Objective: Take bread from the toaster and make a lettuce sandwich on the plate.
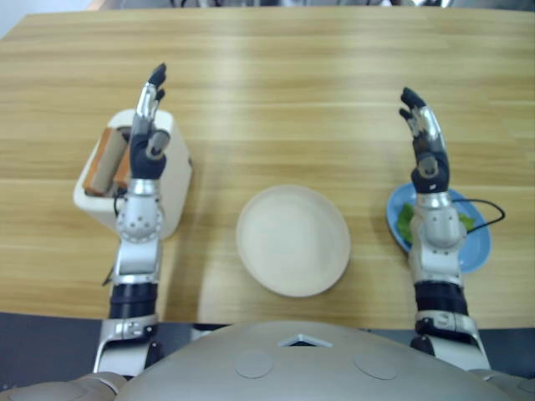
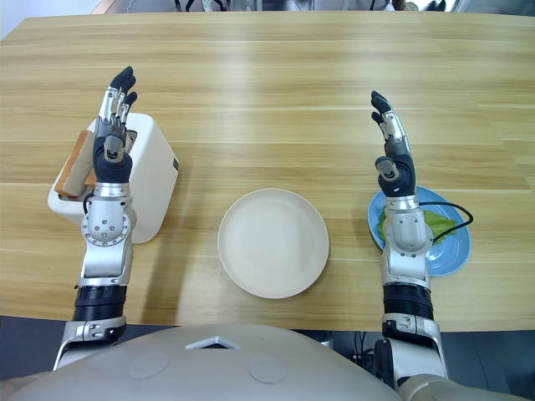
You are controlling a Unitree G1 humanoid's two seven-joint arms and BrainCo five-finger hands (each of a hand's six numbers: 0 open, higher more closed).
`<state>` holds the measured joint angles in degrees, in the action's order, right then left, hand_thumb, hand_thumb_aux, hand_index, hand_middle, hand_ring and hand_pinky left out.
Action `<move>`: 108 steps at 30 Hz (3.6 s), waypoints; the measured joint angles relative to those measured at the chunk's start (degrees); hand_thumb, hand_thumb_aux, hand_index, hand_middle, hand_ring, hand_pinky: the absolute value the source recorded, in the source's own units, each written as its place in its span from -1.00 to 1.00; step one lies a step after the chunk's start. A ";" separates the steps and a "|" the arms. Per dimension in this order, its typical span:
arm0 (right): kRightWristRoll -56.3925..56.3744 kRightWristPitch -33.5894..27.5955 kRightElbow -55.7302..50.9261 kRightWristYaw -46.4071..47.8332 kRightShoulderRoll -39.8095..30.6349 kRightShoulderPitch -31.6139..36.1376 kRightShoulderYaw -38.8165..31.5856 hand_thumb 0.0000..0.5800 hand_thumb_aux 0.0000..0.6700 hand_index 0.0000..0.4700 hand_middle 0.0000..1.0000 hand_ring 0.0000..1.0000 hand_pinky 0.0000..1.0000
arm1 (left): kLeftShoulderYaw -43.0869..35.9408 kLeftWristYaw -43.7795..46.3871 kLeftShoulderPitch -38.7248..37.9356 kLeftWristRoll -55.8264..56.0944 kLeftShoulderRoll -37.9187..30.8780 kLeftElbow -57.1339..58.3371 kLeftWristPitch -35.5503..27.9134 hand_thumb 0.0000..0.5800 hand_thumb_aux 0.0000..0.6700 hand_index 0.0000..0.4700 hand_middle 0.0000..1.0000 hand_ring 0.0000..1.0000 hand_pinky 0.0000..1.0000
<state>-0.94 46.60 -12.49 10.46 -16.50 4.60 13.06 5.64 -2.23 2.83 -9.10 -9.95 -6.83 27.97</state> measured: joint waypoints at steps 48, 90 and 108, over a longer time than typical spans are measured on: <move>2.66 -3.64 13.49 -4.21 -4.75 -9.09 2.89 -1.00 -1.00 -1.00 -1.00 -1.00 -1.00 | 35.23 19.60 -31.95 -25.08 -41.38 -7.25 -17.93 -1.00 -1.00 -1.00 -1.00 -1.00 -1.00; 4.64 -2.06 13.33 -6.05 -6.22 -13.01 5.85 -1.00 -1.00 -1.00 -1.00 -1.00 -1.00 | 15.63 20.17 -19.86 -24.61 -39.32 -6.43 -20.66 1.00 1.00 0.96 -1.00 -1.00 -1.00; 4.64 -1.93 13.25 -6.35 -5.67 -12.98 5.55 -1.00 -1.00 -1.00 -1.00 -1.00 -1.00 | 13.74 16.55 -11.30 -19.13 -34.39 -1.15 -24.07 1.00 1.00 0.96 -1.00 -1.00 -1.00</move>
<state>3.71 44.67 0.75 4.11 -22.16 -8.38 18.61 19.38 14.32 -8.47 -28.23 -44.35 -7.98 3.89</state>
